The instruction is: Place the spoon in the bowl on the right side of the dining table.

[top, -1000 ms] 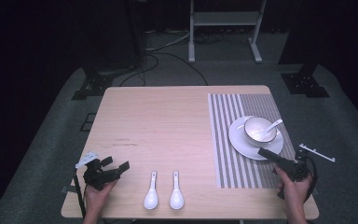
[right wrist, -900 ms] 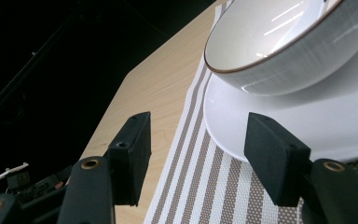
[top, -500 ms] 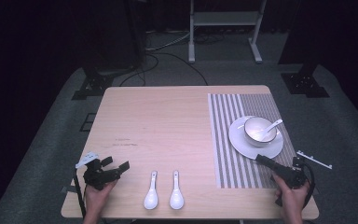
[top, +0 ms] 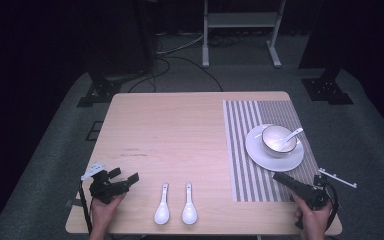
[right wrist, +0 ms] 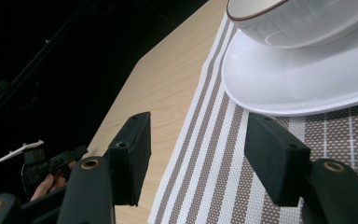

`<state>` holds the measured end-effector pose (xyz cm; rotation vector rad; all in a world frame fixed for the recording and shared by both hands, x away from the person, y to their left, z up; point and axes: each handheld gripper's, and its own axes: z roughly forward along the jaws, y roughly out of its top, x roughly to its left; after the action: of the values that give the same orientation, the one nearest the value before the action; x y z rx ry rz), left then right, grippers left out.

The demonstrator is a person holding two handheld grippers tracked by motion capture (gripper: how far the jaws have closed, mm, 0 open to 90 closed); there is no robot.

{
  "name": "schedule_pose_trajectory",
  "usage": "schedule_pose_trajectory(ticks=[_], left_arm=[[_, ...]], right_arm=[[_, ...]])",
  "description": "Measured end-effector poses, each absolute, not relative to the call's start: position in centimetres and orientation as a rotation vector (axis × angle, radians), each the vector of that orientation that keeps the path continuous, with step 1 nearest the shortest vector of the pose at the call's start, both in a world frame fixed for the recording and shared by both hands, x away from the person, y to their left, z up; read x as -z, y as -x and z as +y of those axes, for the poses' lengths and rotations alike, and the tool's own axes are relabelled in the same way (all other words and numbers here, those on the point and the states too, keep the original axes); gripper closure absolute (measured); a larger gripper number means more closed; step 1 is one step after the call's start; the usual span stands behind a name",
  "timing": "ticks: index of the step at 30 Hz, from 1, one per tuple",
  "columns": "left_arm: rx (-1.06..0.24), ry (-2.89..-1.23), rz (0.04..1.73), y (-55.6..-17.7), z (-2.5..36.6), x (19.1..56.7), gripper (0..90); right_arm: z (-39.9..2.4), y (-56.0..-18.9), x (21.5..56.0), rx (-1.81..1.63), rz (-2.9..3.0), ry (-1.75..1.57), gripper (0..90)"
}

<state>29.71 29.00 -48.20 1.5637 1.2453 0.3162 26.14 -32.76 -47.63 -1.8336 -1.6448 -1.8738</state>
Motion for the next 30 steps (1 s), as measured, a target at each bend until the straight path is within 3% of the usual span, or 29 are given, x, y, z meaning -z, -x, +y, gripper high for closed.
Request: schedule_pose_trajectory(ticks=[30], left_arm=[[-0.315, -1.564, 1.246, -29.7, 29.0, 48.2, 0.6]], right_arm=[[-31.7, -22.3, 47.8, 1.883, -1.658, 1.753, 40.0]])
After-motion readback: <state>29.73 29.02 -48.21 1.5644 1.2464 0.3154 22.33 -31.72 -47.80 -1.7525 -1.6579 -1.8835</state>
